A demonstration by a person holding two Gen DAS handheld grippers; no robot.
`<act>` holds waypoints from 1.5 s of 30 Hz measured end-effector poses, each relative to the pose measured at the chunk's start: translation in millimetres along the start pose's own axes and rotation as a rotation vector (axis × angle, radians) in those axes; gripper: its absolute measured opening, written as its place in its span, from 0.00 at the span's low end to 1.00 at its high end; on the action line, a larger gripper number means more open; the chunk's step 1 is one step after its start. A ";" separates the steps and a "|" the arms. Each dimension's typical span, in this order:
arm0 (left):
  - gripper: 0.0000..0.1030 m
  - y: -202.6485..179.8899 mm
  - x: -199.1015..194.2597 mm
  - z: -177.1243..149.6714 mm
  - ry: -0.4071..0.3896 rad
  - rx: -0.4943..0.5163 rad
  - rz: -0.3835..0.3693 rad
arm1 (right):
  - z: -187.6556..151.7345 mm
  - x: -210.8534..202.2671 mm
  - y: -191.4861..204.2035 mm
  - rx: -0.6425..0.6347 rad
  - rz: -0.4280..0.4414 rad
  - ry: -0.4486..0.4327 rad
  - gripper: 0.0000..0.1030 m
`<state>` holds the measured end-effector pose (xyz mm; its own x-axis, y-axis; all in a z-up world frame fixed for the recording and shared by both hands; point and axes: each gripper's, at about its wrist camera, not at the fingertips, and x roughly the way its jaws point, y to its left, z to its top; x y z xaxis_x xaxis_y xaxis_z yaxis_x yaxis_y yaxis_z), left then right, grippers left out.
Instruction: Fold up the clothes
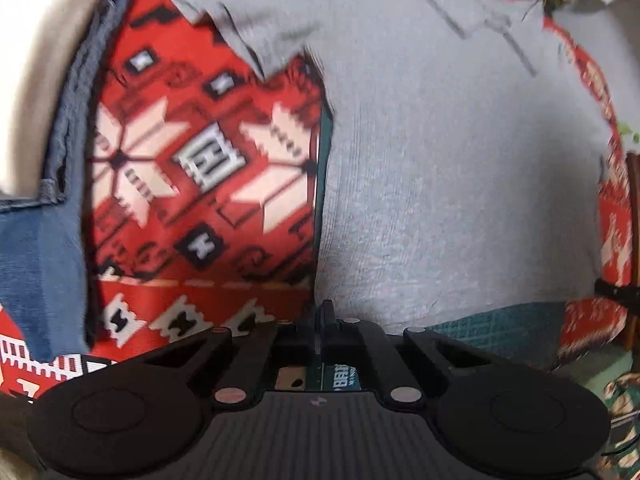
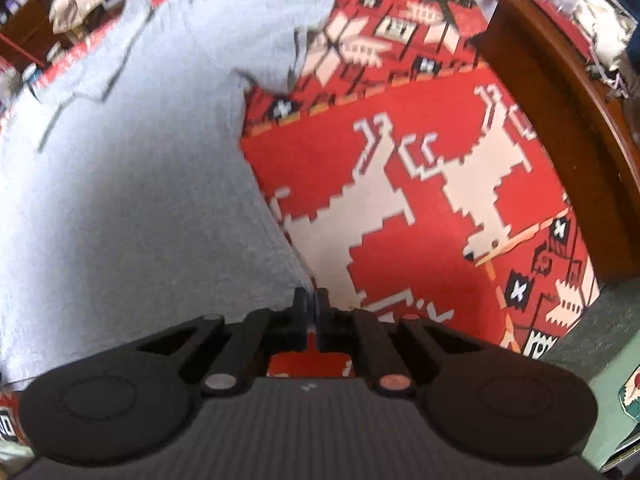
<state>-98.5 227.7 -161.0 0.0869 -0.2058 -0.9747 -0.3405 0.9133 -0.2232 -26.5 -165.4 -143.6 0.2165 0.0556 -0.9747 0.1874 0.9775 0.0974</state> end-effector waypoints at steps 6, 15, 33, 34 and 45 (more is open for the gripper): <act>0.13 6.6 3.8 6.4 0.012 -0.040 -0.018 | -0.1 3.1 -0.5 0.001 0.005 0.012 0.04; 0.31 18.7 -24.8 10.7 -0.071 -0.064 -0.046 | -0.6 -18.0 3.9 -0.017 0.001 -0.012 0.18; 0.18 47.4 -9.3 64.5 -0.248 -0.416 -0.281 | 49.7 -10.0 211.1 -0.292 0.329 -0.050 0.19; 0.18 50.6 -8.0 64.1 -0.251 -0.437 -0.301 | 49.3 -7.3 220.6 -0.306 0.341 -0.040 0.19; 0.01 45.8 -6.6 68.2 -0.302 -0.325 -0.239 | 33.2 15.3 276.8 -0.390 0.440 0.056 0.20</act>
<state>-50.8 294.9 -164.2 0.4483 -0.2410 -0.8608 -0.5482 0.6865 -0.4777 60.5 99.3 -124.9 0.1413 0.4735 -0.8694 -0.2773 0.8620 0.4244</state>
